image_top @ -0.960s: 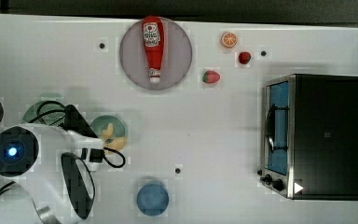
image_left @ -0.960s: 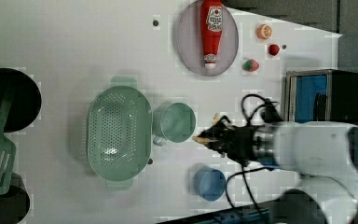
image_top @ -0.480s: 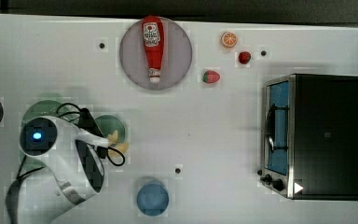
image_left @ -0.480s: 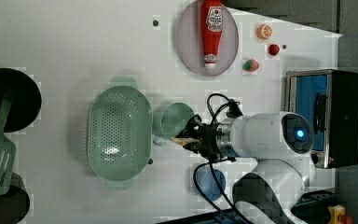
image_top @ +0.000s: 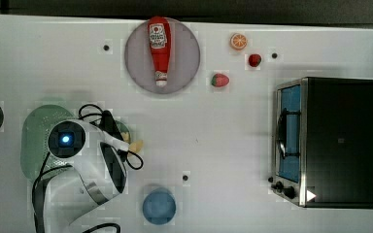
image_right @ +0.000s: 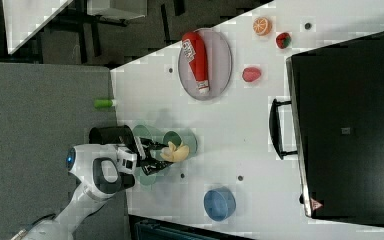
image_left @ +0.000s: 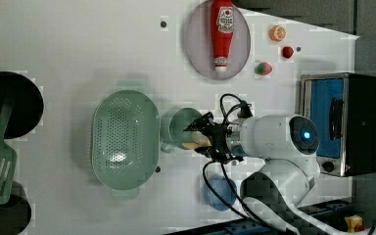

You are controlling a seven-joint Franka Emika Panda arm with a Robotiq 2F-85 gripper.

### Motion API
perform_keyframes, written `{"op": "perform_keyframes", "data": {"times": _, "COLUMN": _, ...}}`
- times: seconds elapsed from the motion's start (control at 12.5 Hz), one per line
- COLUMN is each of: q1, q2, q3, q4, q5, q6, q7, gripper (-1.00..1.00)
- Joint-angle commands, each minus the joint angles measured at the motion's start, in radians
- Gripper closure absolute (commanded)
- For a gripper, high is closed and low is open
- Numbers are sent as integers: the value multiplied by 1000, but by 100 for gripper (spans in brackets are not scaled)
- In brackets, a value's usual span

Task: Pick Banana and place it in mug.

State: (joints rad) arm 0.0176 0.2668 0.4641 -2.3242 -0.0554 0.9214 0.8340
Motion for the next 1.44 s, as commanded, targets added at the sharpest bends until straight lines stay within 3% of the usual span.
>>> {"op": "perform_keyframes", "data": {"times": 0.08, "q1": 11, "q2": -62, "q3": 9, "q4": 19, "q5": 6, "q6": -1, "q7": 60, "gripper": -92}}
{"op": "perform_keyframes", "data": {"times": 0.16, "q1": 10, "q2": -70, "q3": 7, "q4": 20, "q5": 6, "q6": 1, "q7": 60, "gripper": -100}}
{"op": "perform_keyframes", "data": {"times": 0.4, "q1": 7, "q2": -106, "q3": 2, "q4": 38, "q5": 9, "q6": 27, "q7": 60, "gripper": -100}}
{"op": "perform_keyframes", "data": {"times": 0.64, "q1": -7, "q2": -220, "q3": -40, "q4": 51, "q5": 9, "q6": -72, "q7": 46, "gripper": -100}}
{"op": "perform_keyframes", "data": {"times": 0.96, "q1": -30, "q2": -398, "q3": -179, "q4": 144, "q5": 10, "q6": -386, "q7": -261, "gripper": -100}}
{"op": "perform_keyframes", "data": {"times": 1.44, "q1": -42, "q2": -467, "q3": -434, "q4": 331, "q5": 10, "q6": -597, "q7": -648, "gripper": -100}}
